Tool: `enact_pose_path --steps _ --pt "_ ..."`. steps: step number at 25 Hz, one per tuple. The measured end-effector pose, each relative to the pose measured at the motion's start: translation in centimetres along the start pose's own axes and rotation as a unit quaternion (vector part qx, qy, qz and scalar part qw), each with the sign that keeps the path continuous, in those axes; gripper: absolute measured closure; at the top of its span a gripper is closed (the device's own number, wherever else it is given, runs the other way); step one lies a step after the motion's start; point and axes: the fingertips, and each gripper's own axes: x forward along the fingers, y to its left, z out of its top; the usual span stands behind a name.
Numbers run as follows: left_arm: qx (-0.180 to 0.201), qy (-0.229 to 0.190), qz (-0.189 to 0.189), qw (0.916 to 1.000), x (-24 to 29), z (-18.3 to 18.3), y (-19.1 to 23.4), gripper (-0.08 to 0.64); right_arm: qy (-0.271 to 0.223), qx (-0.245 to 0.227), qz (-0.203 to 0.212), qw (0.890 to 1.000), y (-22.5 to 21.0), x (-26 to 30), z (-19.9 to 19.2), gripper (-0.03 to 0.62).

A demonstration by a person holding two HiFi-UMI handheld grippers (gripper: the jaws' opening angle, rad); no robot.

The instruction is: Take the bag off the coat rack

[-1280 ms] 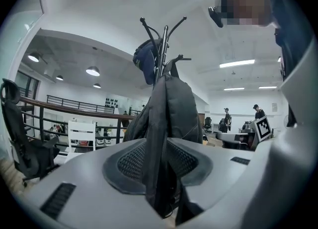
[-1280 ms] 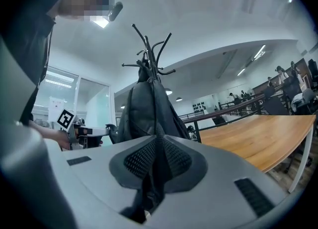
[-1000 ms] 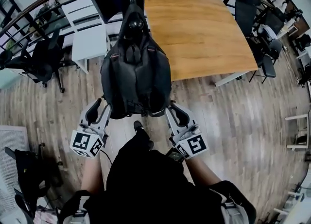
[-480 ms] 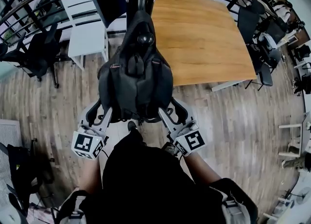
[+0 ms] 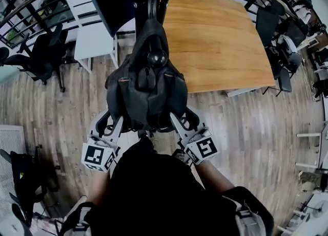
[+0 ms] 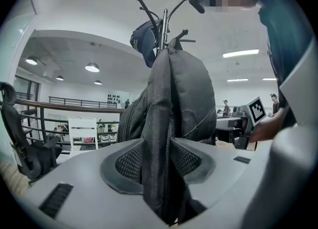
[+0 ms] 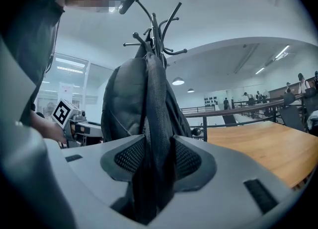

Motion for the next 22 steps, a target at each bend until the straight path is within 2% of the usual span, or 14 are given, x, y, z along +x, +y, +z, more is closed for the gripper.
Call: enact_pose_path --steps 5,9,11,19,22 --pt "0.000 -0.001 0.006 1.0000 0.5 -0.1 -0.1 0.388 -0.007 -0.007 0.009 1.000 0.2 0.3 -0.1 0.425" --pt "-0.024 0.000 -0.028 0.9993 1.3 -0.6 -0.4 0.393 -0.015 0.040 0.035 0.998 0.4 0.4 -0.6 0.445" --pt "-0.025 -0.003 -0.047 0.9986 1.7 -0.7 -0.6 0.391 -0.016 0.042 0.045 0.998 0.5 0.5 -0.8 0.448" --pt "-0.033 -0.063 -0.054 0.9960 1.9 -0.8 -0.2 0.391 -0.036 0.062 0.088 0.994 1.1 0.6 -1.1 0.453" --pt "-0.058 -0.076 -0.059 0.9936 2.2 -0.7 0.7 0.382 -0.040 0.060 0.095 0.993 1.1 1.2 -1.0 0.453"
